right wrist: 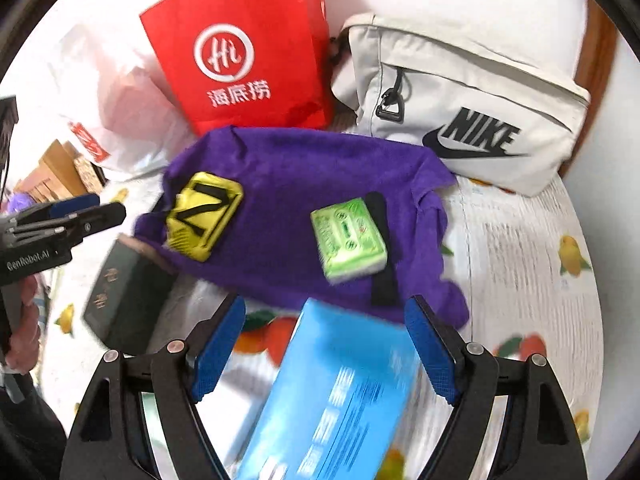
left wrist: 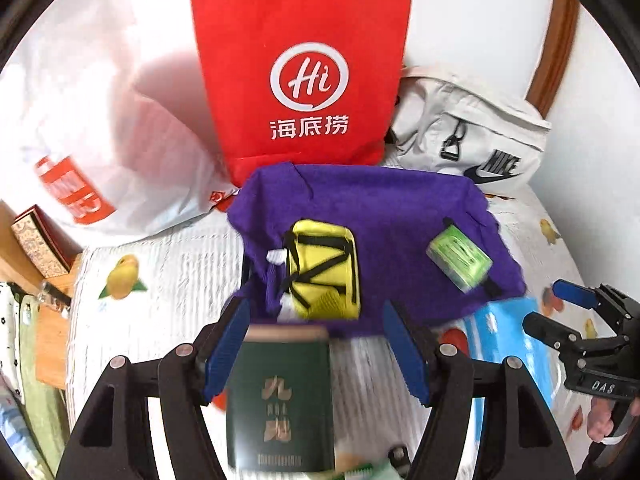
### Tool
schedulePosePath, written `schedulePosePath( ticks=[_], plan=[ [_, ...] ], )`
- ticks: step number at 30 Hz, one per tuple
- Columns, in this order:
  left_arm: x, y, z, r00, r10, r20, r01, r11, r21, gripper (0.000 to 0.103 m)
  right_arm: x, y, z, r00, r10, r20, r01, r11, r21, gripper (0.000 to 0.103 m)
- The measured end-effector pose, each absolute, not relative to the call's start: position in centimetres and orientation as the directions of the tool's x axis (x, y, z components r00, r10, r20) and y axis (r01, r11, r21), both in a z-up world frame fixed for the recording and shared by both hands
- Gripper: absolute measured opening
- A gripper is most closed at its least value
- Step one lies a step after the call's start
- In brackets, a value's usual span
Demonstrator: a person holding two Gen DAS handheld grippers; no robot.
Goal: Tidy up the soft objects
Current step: 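Open both tools to set the pouch and tissue pack onto the purple towel, then grasp the white glove and mint cloth with the left tool while the right tool moves toward the sponge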
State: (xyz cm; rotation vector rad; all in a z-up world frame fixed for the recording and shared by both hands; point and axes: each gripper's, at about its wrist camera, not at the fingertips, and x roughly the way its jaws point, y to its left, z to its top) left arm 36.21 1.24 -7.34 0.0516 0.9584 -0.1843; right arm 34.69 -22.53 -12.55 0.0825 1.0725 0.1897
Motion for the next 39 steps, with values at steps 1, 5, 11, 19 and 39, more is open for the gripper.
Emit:
schedulePosePath(
  ticks=[1,5,11,19,39],
  plan=[
    [35.5,1.4,-7.1,0.564,-0.142,-0.814,0.179,0.983,-0.047,0.067,34.2,-22.6,-12.4,0.466,0.206,-0.861,-0.11,0.979,0.175,0.08],
    [32.4,2.1,-6.7,0.533,-0.18,-0.827,0.172,0.98,-0.103,0.067,30.9,-22.7,-11.5,0.468,0.212,-0.858,-0.087,0.977,0.193,0.08],
    [26.7,2.4,-8.3,0.482,-0.218,-0.849,0.189,0.972,-0.142,0.067,24.8,-22.8,-9.9,0.505,0.195,-0.841,-0.078,0.98,0.181,0.08],
    [21.3,-1.5,-13.5,0.381,-0.263,-0.886,0.282,0.946,-0.16,0.067,18.7,-23.3,-10.3,0.52,0.221,-0.825,-0.063,0.973,0.221,0.08],
    [18.1,-4.0,-18.2,0.422,-0.208,-0.882,0.375,0.926,-0.039,0.013,12.8,-23.6,-16.2,0.45,0.193,-0.872,-0.027,0.979,0.202,0.08]
  ],
)
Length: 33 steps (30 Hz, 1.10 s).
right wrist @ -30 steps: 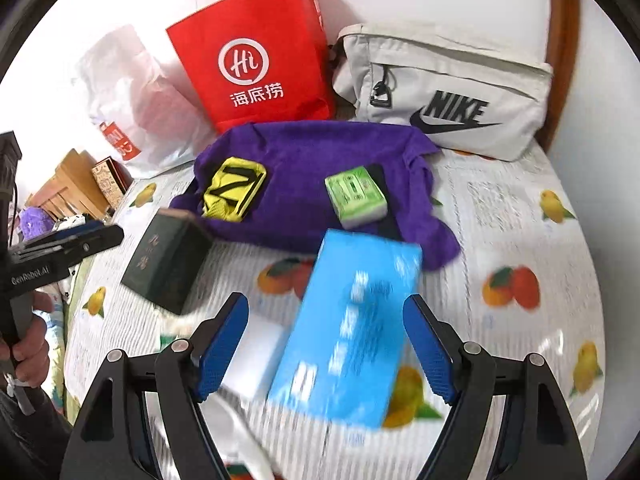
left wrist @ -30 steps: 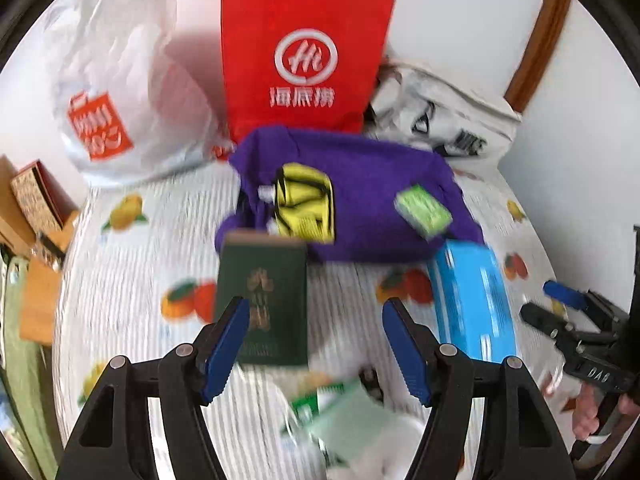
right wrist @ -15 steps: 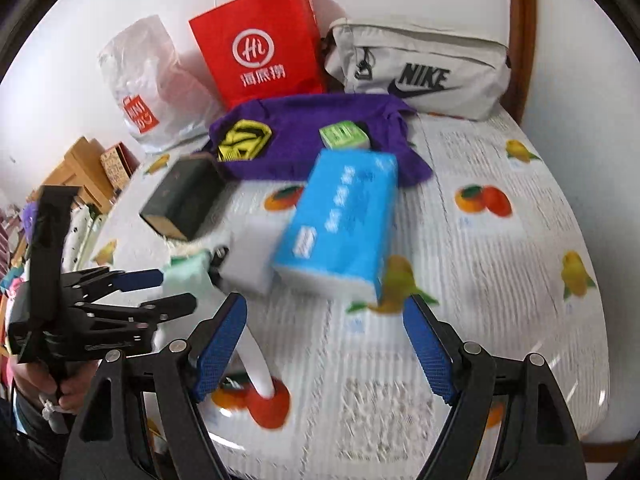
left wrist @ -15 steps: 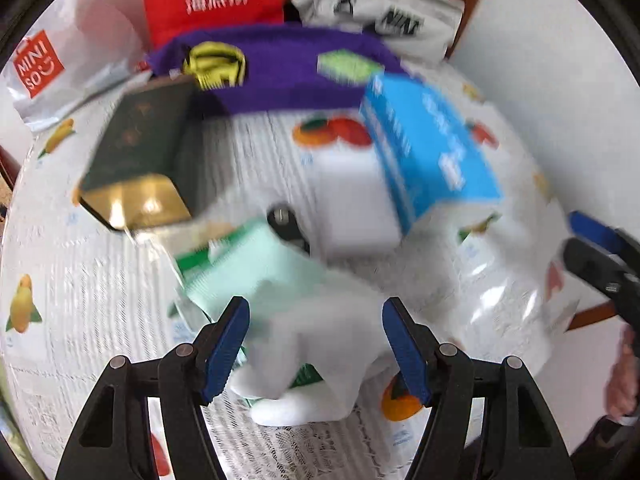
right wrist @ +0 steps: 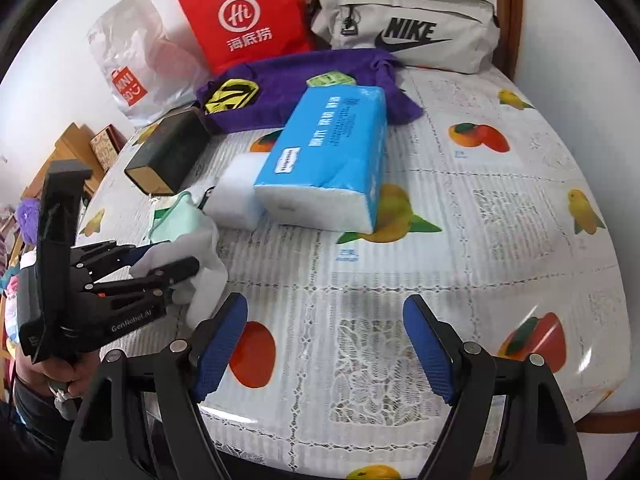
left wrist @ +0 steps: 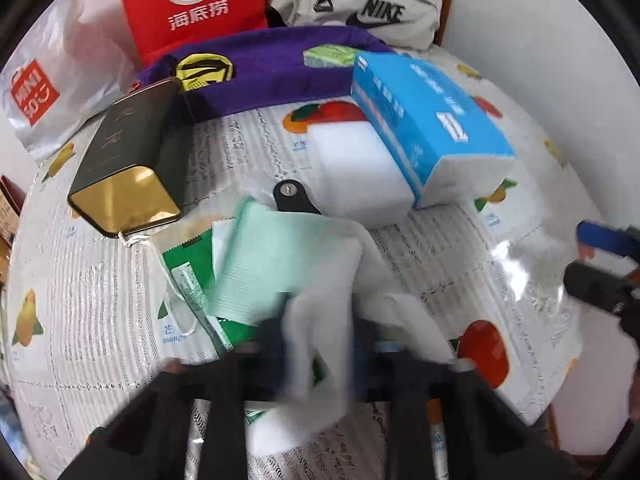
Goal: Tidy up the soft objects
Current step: 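Grasp the white glove and mint cloth with the left tool while the right tool moves toward the sponge, then lower the right tool onto the white sponge block and close it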
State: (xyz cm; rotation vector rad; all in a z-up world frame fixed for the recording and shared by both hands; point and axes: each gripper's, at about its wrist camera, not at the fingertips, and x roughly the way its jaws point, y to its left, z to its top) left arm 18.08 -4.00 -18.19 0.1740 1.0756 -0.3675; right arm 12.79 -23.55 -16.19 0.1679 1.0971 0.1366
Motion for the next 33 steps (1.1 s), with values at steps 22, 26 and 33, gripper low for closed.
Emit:
schedulePosePath(
  ticks=[22,26,33],
  plan=[
    [18.4,7.9,-15.6,0.518,-0.12,-0.847,0.108,0.991,-0.075,0.013,15.7,-16.8,-17.3,0.446,0.304,-0.842,-0.175,0.952,0.251,0.078],
    [18.6,8.1,-17.2,0.489,-0.149,-0.859,0.114,0.988,-0.107,0.014,17.1,-15.8,-17.9,0.447,0.293,-0.845,-0.16,0.956,0.247,0.076],
    [19.4,8.4,-18.8,0.458,-0.191,-0.868,0.126,0.981,-0.149,0.014,18.8,-15.0,-19.3,0.48,0.24,-0.844,-0.081,0.97,0.23,0.074]
  ],
)
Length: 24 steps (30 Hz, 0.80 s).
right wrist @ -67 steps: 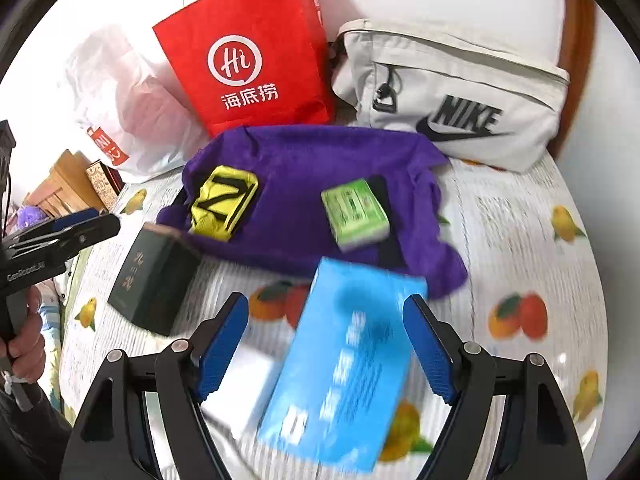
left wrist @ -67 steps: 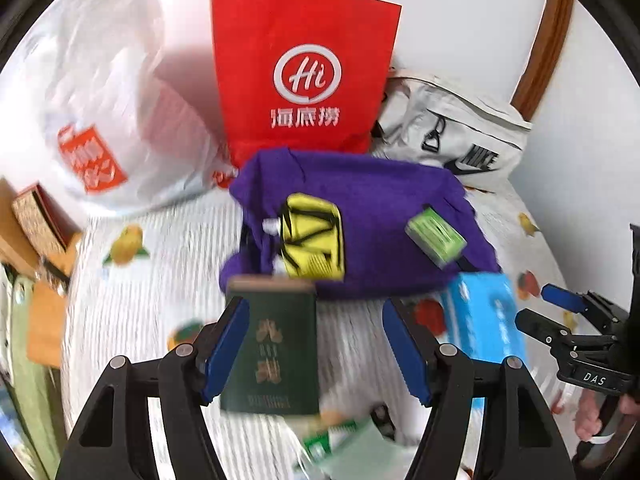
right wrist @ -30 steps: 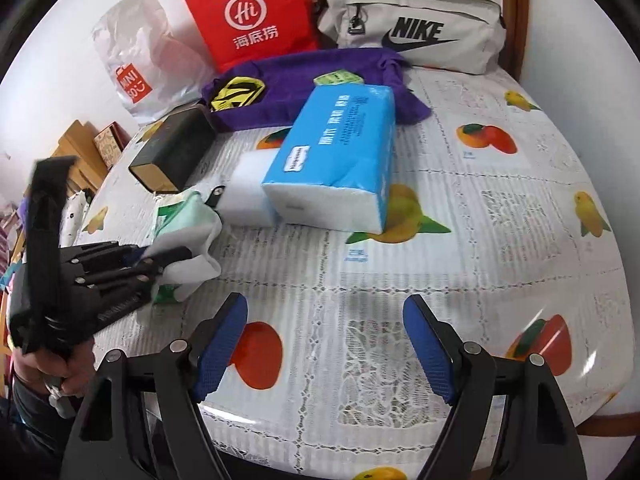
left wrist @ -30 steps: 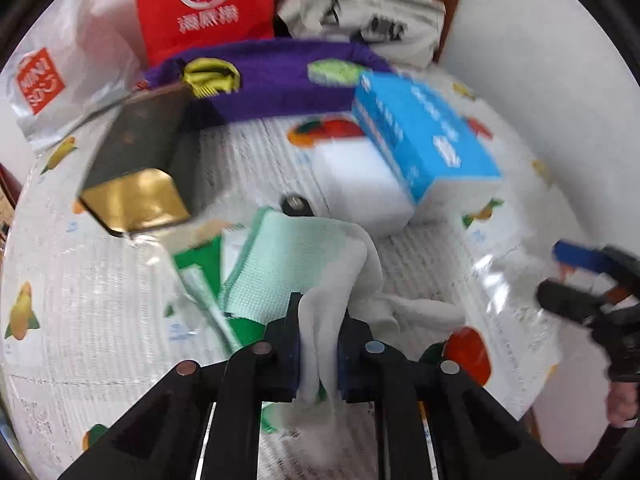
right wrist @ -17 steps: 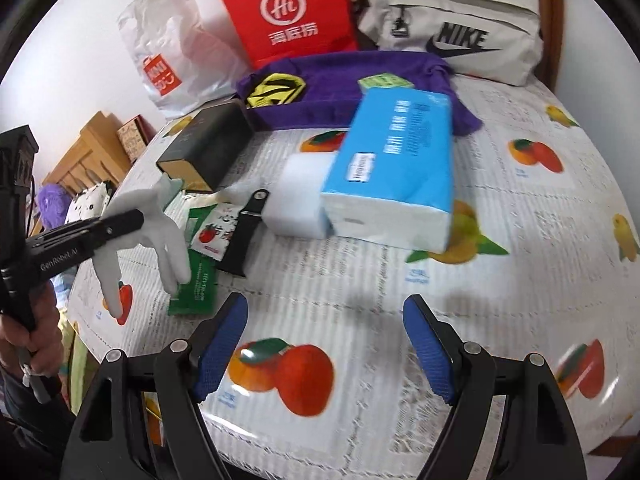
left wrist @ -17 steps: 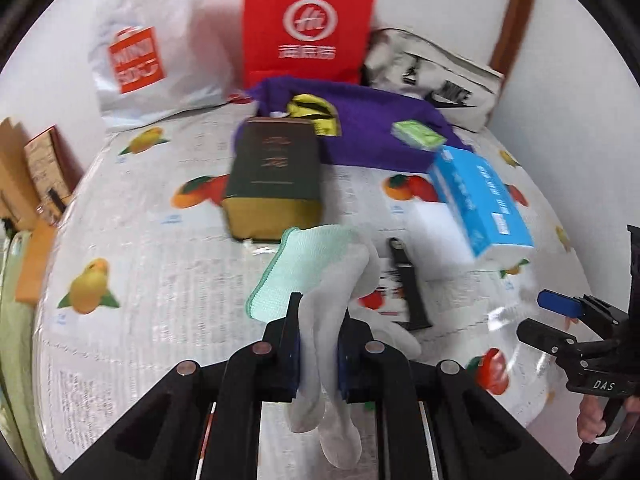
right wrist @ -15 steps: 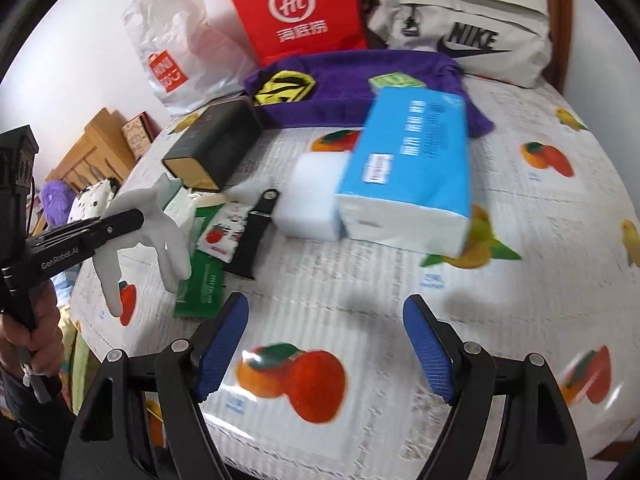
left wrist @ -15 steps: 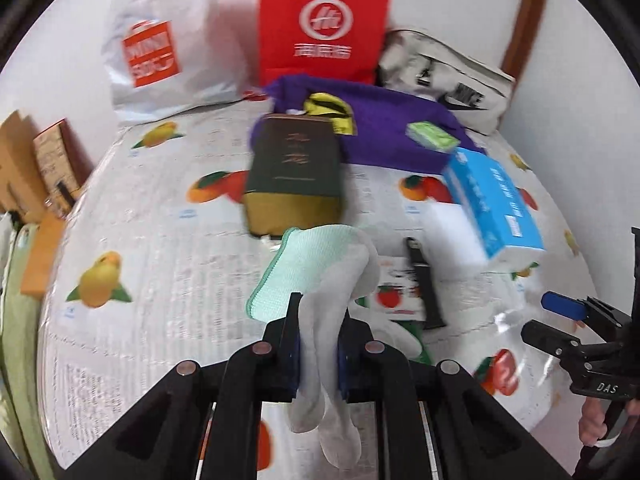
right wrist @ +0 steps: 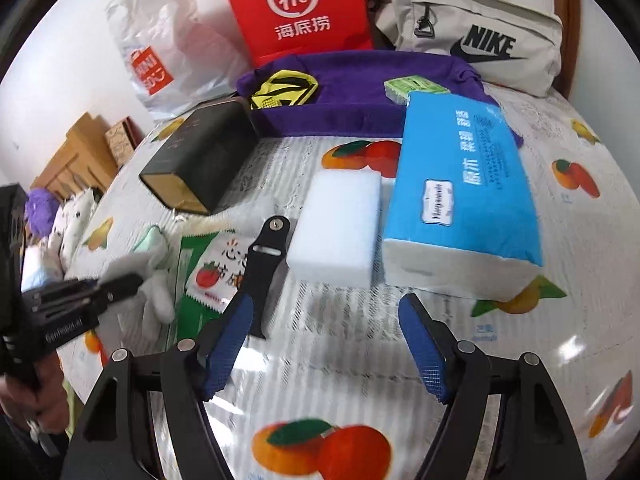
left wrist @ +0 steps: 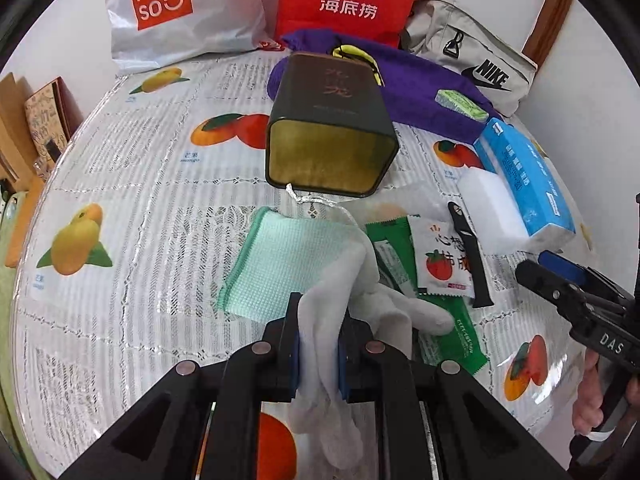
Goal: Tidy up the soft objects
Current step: 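Lower the right tool onto the white sponge block and close it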
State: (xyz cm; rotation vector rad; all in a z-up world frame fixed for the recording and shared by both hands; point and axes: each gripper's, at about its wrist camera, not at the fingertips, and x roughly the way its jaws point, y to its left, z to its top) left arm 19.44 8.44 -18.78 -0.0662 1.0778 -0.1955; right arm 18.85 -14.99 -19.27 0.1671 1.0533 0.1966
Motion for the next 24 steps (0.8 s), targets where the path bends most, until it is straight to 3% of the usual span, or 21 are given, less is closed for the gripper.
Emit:
schedulePosePath(
  ticks=[3,6,12,14,15,19,23,24],
  plan=[
    [19.7,8.5,-19.0,0.453,-0.209,-0.867,0.139,0.977,-0.162,0.014,19.3,-14.6,-19.8,0.498,0.211,-0.841,-0.051,0.975,0.215,0.074],
    [19.9,8.7,-19.1,0.452,-0.224,-0.863,0.151,0.973,-0.173,0.015,19.8,-14.1,-20.5,0.5,0.198,-0.843,-0.03,0.977,0.212,0.066],
    [19.8,8.9,-19.2,0.454,-0.239,-0.858,0.167,0.969,-0.181,0.017,20.3,-13.0,-21.1,0.515,0.157,-0.843,0.009,0.982,0.188,0.066],
    [19.8,9.0,-19.2,0.454,-0.245,-0.857,0.17,0.968,-0.187,0.017,20.5,-12.9,-21.3,0.524,0.146,-0.839,0.022,0.982,0.185,0.06],
    [19.8,9.0,-19.2,0.453,-0.246,-0.857,0.172,0.967,-0.187,0.017,20.6,-12.8,-21.4,0.524,0.148,-0.839,0.023,0.982,0.188,0.049],
    [19.9,9.1,-19.2,0.453,-0.256,-0.854,0.171,0.965,-0.199,0.017,21.0,-12.6,-21.5,0.523,0.142,-0.84,0.019,0.984,0.177,0.026],
    [19.9,9.1,-19.2,0.452,-0.259,-0.854,0.173,0.964,-0.201,0.017,20.8,-12.5,-21.0,0.516,0.136,-0.846,0.009,0.986,0.164,0.029],
    [19.9,9.1,-19.2,0.452,-0.259,-0.854,0.173,0.964,-0.201,0.017,20.7,-12.3,-20.7,0.52,0.123,-0.845,0.005,0.989,0.148,0.041]
  ],
)
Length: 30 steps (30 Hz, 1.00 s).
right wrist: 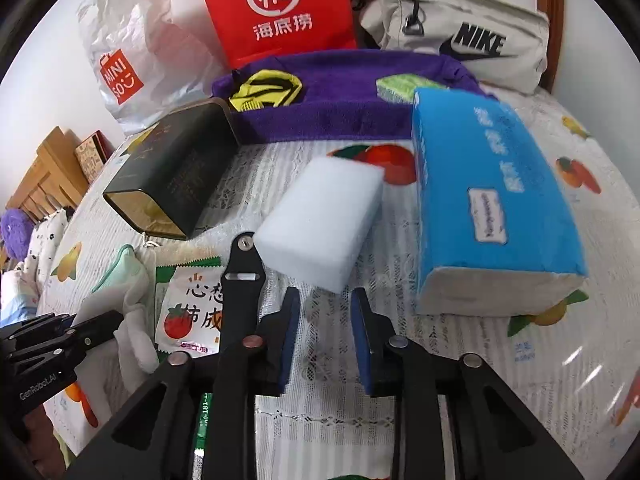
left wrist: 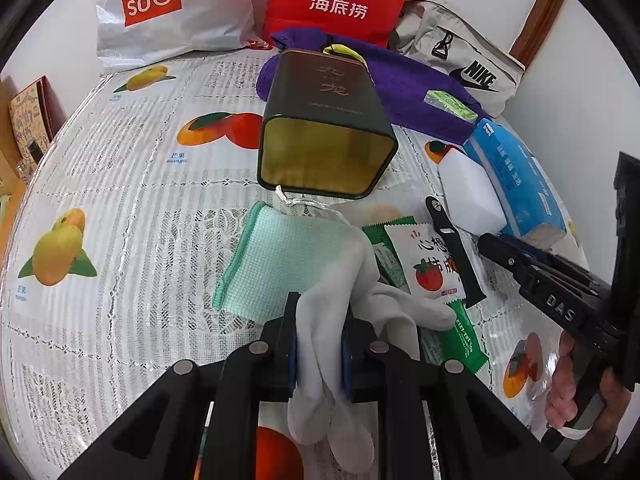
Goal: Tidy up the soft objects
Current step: 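Lower the right tool onto the white sponge block and close it, then lift the white sponge with the right tool while the left tool holds the glove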
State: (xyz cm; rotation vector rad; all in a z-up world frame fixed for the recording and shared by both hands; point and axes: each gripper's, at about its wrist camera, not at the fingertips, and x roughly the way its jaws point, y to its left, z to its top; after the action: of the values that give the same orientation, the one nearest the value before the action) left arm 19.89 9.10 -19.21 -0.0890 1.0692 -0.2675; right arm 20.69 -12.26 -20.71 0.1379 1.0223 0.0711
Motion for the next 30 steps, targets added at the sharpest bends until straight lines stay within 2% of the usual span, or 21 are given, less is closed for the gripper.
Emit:
schedulePosePath(
  ticks=[1,3,4,17,18,19,21,27,30],
  plan=[
    [19.9,9.1,-19.2,0.451,-0.26,-0.854,0.176,0.964,-0.2,0.017,20.6,-12.1,-20.4,0.524,0.116,-0.844,-0.004,0.991,0.133,0.055],
    [19.9,9.1,-19.2,0.448,-0.261,-0.855,0.177,0.963,-0.201,0.017,20.4,-11.5,-19.7,0.545,0.106,-0.832,-0.024,0.993,0.112,0.069],
    [20.0,9.1,-19.2,0.447,-0.263,-0.855,0.178,0.963,-0.203,0.017,20.4,-11.5,-19.4,0.554,0.106,-0.825,-0.026,0.994,0.11,0.072],
    [20.3,9.4,-19.3,0.437,-0.302,-0.847,0.196,0.951,-0.239,0.017,23.9,-10.7,-20.6,0.553,0.08,-0.829,0.05,0.99,0.129,0.072],
    [20.3,9.5,-19.3,0.437,-0.305,-0.846,0.195,0.951,-0.241,0.017,24.0,-10.7,-20.7,0.558,0.076,-0.827,0.055,0.99,0.128,0.071],
    [20.3,9.5,-19.3,0.437,-0.305,-0.846,0.195,0.95,-0.242,0.017,24.0,-10.6,-20.8,0.558,0.074,-0.827,0.055,0.991,0.126,0.062],
    [20.4,9.4,-19.3,0.437,-0.303,-0.847,0.194,0.951,-0.24,0.017,24.2,-10.3,-20.9,0.55,0.061,-0.833,0.043,0.994,0.101,0.054],
    [20.5,9.2,-19.1,0.445,-0.289,-0.848,0.183,0.956,-0.23,0.017,22.8,-10.9,-19.8,0.536,0.122,-0.835,-0.014,0.991,0.135,0.053],
    [20.2,8.9,-18.8,0.45,-0.273,-0.851,0.18,0.96,-0.213,0.017,20.9,-11.4,-18.7,0.545,0.1,-0.833,-0.039,0.995,0.093,0.053]
  ],
)
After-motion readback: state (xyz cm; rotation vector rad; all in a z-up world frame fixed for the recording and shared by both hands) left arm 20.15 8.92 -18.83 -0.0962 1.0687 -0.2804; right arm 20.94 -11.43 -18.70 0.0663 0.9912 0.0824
